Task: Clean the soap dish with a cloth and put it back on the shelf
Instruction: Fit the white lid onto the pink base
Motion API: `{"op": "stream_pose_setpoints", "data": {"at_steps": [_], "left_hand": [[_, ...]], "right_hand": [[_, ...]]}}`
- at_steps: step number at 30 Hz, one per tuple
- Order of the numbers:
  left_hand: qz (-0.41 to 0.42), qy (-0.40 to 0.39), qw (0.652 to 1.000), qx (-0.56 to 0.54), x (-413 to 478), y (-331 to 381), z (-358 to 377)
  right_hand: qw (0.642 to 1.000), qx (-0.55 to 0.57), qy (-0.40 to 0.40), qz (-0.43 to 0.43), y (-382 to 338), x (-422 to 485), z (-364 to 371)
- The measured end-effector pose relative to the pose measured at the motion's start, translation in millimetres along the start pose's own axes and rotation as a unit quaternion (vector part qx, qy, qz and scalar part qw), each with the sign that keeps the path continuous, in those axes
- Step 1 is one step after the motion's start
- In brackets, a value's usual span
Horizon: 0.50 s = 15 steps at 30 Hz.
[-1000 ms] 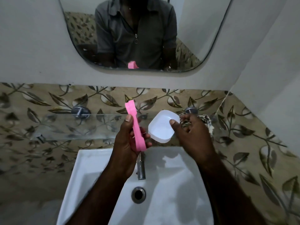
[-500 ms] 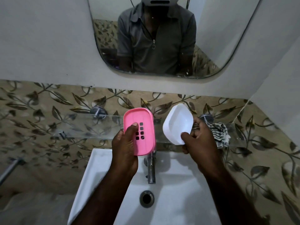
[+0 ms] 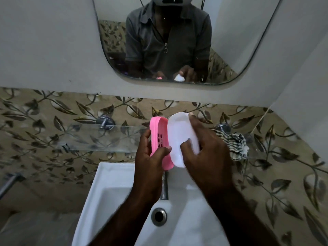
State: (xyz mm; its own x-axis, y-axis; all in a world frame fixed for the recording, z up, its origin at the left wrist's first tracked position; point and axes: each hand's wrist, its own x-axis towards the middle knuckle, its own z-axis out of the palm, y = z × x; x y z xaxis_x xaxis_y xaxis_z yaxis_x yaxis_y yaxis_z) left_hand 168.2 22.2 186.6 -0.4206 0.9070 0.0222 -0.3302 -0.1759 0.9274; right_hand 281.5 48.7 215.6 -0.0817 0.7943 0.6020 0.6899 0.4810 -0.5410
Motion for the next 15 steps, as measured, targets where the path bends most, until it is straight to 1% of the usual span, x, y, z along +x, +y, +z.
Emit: {"op": "stream_pose_setpoints", "data": {"at_steps": [2, 3, 5, 7, 9, 11, 13, 15], "left_hand": [[0.001, -0.007, 1.0, -0.025, -1, 0, 2], [0.004, -0.009, 0.999, -0.031, -2, 1, 2], [0.023, -0.024, 0.999, -0.034, -5, 3, 2], [0.039, -0.024, 0.999, -0.025, -7, 4, 2], [0.064, -0.012, 0.998, 0.002, -8, 5, 4], [0.091, 0.003, 0.996, 0.022, -9, 4, 5], [0.112, 0.008, 0.993, 0.034, -10, 2, 4], [0.12, 0.02, 0.992, 0.031, -10, 1, 2]], "right_hand": [[0.999, 0.035, -0.022, -0.032, -7, -8, 6], [0.997, 0.06, -0.034, -0.026, -8, -10, 10], [0.991, 0.122, -0.057, 0.021, -10, -13, 14], [0.974, 0.207, -0.07, 0.062, -13, -14, 15], [0.953, 0.281, -0.083, 0.071, -17, -16, 19], [0.945, 0.303, -0.104, 0.061, -22, -19, 23], [0.947, 0.296, -0.115, 0.055, -23, -21, 25], [0.932, 0.326, -0.13, 0.092, -24, -18, 24]]}}
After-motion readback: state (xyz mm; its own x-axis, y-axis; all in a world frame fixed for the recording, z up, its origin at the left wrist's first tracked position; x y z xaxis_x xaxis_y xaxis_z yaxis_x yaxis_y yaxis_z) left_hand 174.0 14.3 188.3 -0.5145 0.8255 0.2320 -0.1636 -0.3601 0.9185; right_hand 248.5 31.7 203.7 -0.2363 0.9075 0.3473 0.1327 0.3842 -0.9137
